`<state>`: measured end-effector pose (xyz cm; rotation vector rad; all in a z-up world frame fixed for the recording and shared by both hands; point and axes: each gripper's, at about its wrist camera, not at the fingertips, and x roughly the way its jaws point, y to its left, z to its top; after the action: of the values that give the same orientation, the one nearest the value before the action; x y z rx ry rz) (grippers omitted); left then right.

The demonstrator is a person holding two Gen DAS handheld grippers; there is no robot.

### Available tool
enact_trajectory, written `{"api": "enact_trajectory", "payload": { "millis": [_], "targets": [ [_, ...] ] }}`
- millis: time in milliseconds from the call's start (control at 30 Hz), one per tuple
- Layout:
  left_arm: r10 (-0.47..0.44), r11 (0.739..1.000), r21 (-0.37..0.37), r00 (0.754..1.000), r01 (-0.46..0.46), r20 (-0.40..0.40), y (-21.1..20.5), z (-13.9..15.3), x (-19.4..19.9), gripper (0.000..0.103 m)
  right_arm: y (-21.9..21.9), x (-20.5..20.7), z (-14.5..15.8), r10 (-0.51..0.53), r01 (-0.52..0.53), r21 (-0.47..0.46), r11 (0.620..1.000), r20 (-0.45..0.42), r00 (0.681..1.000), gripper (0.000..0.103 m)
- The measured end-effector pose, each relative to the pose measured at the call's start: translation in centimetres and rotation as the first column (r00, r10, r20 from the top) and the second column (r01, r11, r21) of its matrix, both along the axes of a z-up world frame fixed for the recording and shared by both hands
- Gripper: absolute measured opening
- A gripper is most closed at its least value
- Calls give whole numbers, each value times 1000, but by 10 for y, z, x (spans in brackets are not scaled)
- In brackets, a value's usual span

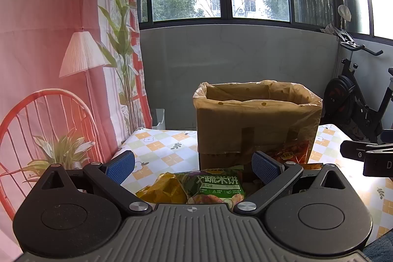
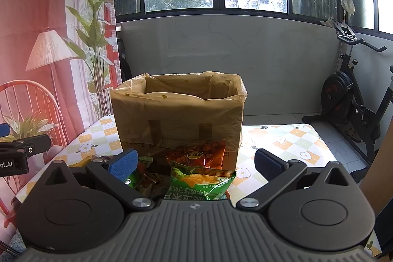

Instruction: Organize snacks

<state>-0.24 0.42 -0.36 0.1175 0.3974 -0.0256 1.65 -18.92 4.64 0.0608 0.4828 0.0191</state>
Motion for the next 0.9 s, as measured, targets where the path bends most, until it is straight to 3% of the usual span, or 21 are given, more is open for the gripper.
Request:
{"api": "enact_trajectory", "payload": {
  "millis": [900],
  "targets": [
    [4,1000,-14,1000,-4,-12,2,-3,1,102,0,-2,2,4,-4,11,1000,9,1000,103]
  ]
}}
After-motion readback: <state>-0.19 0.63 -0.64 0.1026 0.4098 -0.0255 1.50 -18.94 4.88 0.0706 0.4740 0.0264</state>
